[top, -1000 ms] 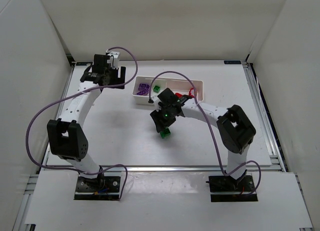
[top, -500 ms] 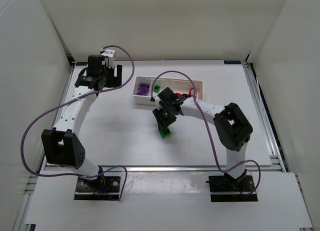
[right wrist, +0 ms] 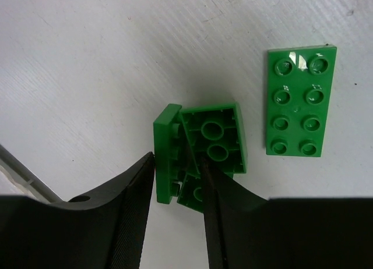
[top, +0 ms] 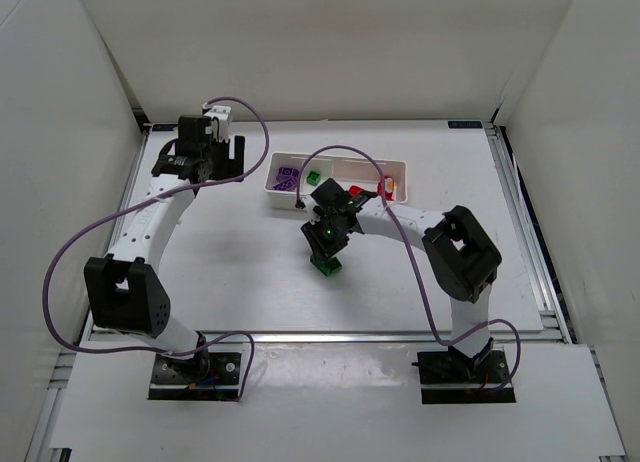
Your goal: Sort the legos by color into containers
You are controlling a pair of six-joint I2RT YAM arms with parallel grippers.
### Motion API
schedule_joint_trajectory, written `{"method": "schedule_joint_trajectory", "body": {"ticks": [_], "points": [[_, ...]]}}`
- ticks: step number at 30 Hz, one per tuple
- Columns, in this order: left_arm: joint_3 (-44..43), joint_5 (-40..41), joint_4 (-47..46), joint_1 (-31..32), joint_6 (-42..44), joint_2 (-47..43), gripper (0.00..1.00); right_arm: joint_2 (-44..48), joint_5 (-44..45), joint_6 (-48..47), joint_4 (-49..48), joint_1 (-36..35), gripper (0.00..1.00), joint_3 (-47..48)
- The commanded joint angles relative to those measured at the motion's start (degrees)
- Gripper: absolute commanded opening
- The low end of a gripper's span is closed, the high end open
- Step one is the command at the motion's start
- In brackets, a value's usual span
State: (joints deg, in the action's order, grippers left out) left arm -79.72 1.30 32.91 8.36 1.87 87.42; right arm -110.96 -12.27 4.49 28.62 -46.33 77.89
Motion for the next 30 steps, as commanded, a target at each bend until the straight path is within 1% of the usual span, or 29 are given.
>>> {"method": "schedule_joint_trajectory", "body": {"ticks": [1, 2, 5, 6, 9, 10, 13, 14, 16, 17, 20, 25, 30], "points": [[0.5, 0.7, -0.6, -0.3, -0.4, -3.5, 0.94, -1.1, -0.1, -0.9, -0.6, -0.2, 0.41, 0.7], [0.5, 0.7, -0.6, -0.3, -0.4, -3.5, 0.93, -1.2, 0.1, -1.0, -0.6, -0.3, 0.4, 0.4], [0.7, 0.6, -0.5, -0.3, -0.7, -3.6, 0.94, -1.3, 0.6, -1.3, -0.9, -0.3, 0.3, -0.3], [0.6, 0.5, -0.5, -0.3, -0.8, -3.7, 0.94, -1.2, 0.7, -1.6, -0.9, -0.3, 0.18, -0.4], [1.0, -0.1, -0.6, -0.3, -0.9, -3.8, 0.94, -0.3, 2.1, -2.7, -0.9, -0.3, 0.02, -0.6], [1.0, -0.2, -0.6, -0.3, -0.9, -3.8, 0.94, 1.1, 2.3, -3.6, -0.7, -0.3, 0.0, -0.7], [0.8, -0.8, -0.6, -0.3, -1.1, -3.6, 0.94, 3.5, 3.0, -3.8, 0.6, -0.3, 0.0, -1.0], [0.7, -0.9, -0.6, -0.3, -0.9, -3.4, 0.94, 5.7, 3.0, -5.9, 0.9, -0.3, 0.0, -1.0], [0.5, -0.9, -0.8, -0.3, -1.1, -3.0, 0.94, 7.6, 3.7, -6.5, 1.8, -0.5, 0.0, -1.3], [0.3, -2.6, -0.8, -0.3, -1.1, -2.6, 0.94, 9.5, 3.8, -7.3, 2.0, -0.5, 0.0, -1.5], [-0.3, -3.4, -1.0, -0.3, -1.0, -2.1, 0.94, 12.3, 4.9, -9.3, 2.9, -0.4, 0.0, -1.2], [-0.9, -4.6, -1.4, -0.1, -0.7, -2.1, 0.94, 14.4, 5.0, -11.1, 5.4, 0.2, 0.0, 3.1], [-0.5, -4.2, -1.3, 0.3, -0.3, -3.0, 0.93, 14.5, 7.4, -13.0, 3.5, 1.9, 0.0, 7.4]]}}
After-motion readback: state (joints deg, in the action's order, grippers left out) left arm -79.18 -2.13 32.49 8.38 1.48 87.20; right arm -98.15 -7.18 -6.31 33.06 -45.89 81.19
